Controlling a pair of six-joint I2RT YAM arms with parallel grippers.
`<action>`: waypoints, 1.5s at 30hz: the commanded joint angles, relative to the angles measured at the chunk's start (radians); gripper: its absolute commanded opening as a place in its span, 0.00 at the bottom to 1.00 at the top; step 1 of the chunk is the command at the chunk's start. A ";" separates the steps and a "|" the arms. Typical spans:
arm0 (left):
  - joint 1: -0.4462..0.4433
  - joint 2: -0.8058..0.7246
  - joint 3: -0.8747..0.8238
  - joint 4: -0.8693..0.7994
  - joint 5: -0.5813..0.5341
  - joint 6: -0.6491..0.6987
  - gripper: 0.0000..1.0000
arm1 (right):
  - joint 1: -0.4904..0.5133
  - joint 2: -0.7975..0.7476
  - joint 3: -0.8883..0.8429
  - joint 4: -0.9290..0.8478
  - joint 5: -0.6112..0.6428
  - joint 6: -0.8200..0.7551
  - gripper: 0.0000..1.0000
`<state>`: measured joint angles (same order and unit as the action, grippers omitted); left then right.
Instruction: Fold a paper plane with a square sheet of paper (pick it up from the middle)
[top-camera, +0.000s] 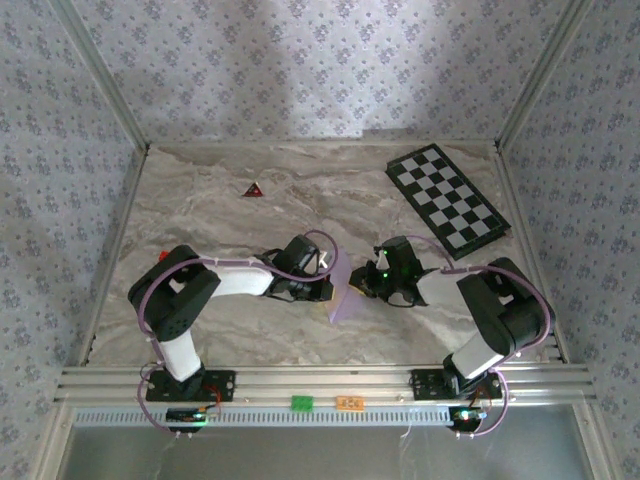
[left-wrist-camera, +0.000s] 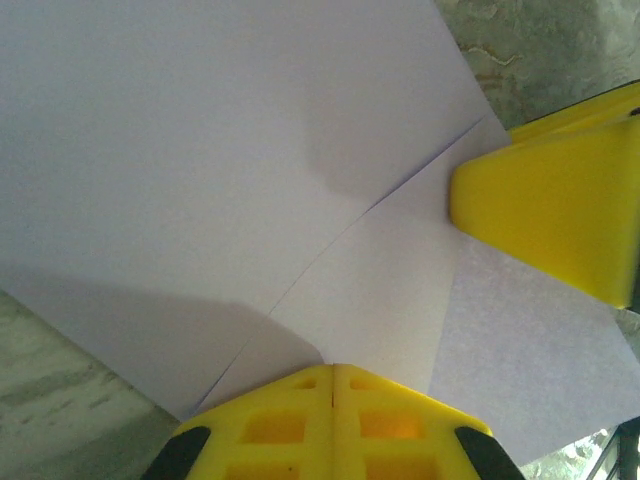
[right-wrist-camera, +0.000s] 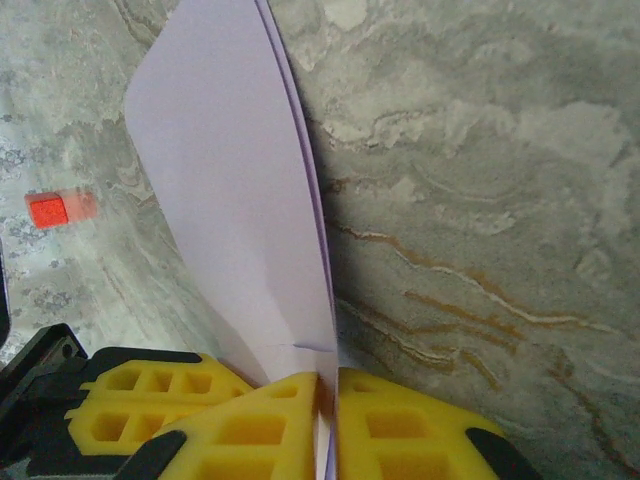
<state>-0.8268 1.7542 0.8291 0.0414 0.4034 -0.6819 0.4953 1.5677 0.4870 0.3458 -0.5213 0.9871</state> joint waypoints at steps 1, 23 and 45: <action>-0.010 -0.036 0.013 -0.021 0.003 -0.005 0.00 | -0.001 0.009 -0.008 0.009 -0.006 -0.002 0.12; 0.054 -0.812 -0.263 -0.210 -0.450 -0.014 0.61 | 0.298 -0.285 0.442 -1.064 0.930 -0.452 0.03; 0.316 -1.200 -0.308 -0.564 -0.499 -0.126 1.00 | 0.581 0.311 0.806 -1.143 1.096 -0.243 0.05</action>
<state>-0.5209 0.5865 0.4767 -0.4824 -0.0883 -0.7986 1.0725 1.8736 1.2911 -0.9489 0.7189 0.8013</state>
